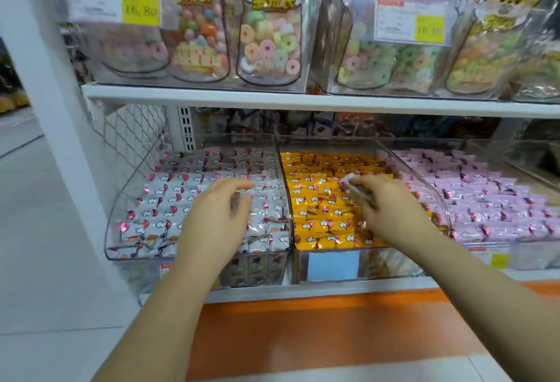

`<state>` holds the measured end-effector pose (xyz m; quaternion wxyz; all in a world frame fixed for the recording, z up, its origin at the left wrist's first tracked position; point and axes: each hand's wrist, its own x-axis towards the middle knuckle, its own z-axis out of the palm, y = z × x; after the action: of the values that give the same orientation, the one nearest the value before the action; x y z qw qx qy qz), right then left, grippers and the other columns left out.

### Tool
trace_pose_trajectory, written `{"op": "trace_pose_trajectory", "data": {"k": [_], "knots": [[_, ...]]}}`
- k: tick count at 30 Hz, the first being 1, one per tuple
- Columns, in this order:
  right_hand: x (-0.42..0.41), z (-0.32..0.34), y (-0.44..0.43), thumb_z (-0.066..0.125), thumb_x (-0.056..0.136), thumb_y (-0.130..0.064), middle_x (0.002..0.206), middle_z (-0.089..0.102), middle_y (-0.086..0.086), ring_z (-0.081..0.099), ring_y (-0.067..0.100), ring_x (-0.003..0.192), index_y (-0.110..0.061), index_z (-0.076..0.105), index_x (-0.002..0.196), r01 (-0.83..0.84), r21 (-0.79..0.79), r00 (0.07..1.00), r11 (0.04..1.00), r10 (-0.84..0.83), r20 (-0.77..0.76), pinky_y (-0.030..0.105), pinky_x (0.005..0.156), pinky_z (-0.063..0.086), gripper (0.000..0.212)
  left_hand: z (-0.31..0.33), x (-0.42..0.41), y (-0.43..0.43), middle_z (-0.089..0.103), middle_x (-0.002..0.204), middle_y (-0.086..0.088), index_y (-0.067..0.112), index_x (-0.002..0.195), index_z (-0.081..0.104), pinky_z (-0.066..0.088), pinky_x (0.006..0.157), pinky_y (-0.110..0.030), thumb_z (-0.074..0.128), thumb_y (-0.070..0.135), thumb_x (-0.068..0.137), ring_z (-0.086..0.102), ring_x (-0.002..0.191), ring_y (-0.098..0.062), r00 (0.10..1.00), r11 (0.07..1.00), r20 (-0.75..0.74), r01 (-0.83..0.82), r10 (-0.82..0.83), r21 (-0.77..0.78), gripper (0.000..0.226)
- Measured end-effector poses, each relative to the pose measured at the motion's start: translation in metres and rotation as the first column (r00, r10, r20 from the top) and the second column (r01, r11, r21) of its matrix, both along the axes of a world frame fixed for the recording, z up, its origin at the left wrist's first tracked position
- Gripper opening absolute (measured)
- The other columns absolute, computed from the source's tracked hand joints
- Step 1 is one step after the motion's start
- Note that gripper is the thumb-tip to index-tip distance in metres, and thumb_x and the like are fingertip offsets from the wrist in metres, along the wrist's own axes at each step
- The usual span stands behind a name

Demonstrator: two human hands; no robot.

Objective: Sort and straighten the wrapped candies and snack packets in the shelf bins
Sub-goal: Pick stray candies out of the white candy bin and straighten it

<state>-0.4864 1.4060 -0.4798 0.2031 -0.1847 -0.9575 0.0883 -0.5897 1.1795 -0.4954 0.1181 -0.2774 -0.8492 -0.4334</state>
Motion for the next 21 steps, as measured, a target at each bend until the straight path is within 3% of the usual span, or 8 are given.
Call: {"op": "trace_pose_trajectory", "data": {"k": [6,9,13,17,18,20,21], "knots": [[-0.025,0.026,-0.067,0.054,0.090,-0.013,0.123,0.057,0.001,0.049,0.021,0.112,-0.020,0.053,0.128,-0.267,0.002,0.952,0.964,0.264,-0.156,0.028,0.090,0.038,0.039,-0.011,-0.005,-0.066,0.064,0.112,0.000,0.020,0.108,0.066,0.046,0.084,-0.030,0.055,0.010,0.091,0.060,0.097,-0.017,0.975,0.972,-0.024,-0.219,0.222,0.084,0.022],[-0.050,0.023,-0.103,0.053,0.091,-0.012,0.126,0.057,0.001,0.048,0.021,0.117,-0.019,0.053,0.129,-0.398,-0.015,0.910,0.917,0.393,-0.129,0.030,0.095,0.038,0.038,-0.020,-0.004,-0.091,0.065,0.111,0.000,0.019,0.105,0.068,0.043,0.082,-0.028,0.056,0.011,0.090,0.060,0.098,-0.020,0.955,0.957,-0.074,-0.287,0.289,0.027,0.021],[-0.080,0.014,-0.141,0.049,0.093,-0.010,0.131,0.053,0.001,0.048,0.021,0.121,-0.021,0.050,0.132,-0.484,-0.025,0.874,0.874,0.482,-0.066,0.034,0.100,0.040,0.040,-0.020,-0.007,-0.114,0.064,0.110,0.001,0.017,0.107,0.067,0.038,0.081,-0.023,0.056,0.009,0.090,0.057,0.098,-0.014,0.934,0.934,-0.051,-0.351,0.354,0.068,0.022],[-0.111,0.005,-0.157,0.050,0.092,-0.008,0.133,0.052,0.000,0.049,0.019,0.121,-0.023,0.050,0.132,-0.538,-0.082,0.841,0.839,0.541,0.019,0.033,0.101,0.041,0.043,-0.015,-0.010,-0.109,0.062,0.110,0.006,0.020,0.109,0.066,0.043,0.084,-0.024,0.053,0.011,0.092,0.057,0.098,-0.010,0.948,0.942,-0.012,-0.313,0.317,0.120,0.023],[-0.118,0.004,-0.158,0.051,0.091,-0.007,0.129,0.054,-0.003,0.052,0.014,0.115,-0.023,0.050,0.131,-0.550,-0.103,0.830,0.829,0.556,0.038,0.026,0.099,0.042,0.043,-0.013,-0.012,-0.106,0.062,0.111,0.007,0.021,0.109,0.066,0.045,0.086,-0.026,0.052,0.013,0.092,0.057,0.097,-0.010,0.952,0.944,-0.010,-0.303,0.306,0.129,0.023],[-0.130,0.006,-0.158,0.054,0.090,-0.007,0.115,0.056,-0.010,0.051,-0.005,0.089,-0.022,0.052,0.130,-0.571,-0.135,0.808,0.810,0.584,0.078,0.003,0.079,0.037,0.043,-0.010,-0.018,-0.103,0.062,0.112,0.007,0.022,0.110,0.065,0.048,0.085,-0.028,0.051,0.014,0.093,0.058,0.096,-0.011,0.954,0.947,-0.024,-0.293,0.299,0.131,0.023],[-0.135,0.008,-0.157,0.056,0.089,-0.008,0.113,0.057,-0.011,0.048,-0.009,0.083,-0.022,0.053,0.128,-0.580,-0.155,0.798,0.800,0.596,0.092,0.001,0.072,0.033,0.042,-0.009,-0.021,-0.102,0.062,0.112,0.007,0.022,0.111,0.065,0.048,0.083,-0.026,0.051,0.015,0.093,0.059,0.096,-0.011,0.952,0.946,-0.029,-0.300,0.306,0.125,0.023]]}}
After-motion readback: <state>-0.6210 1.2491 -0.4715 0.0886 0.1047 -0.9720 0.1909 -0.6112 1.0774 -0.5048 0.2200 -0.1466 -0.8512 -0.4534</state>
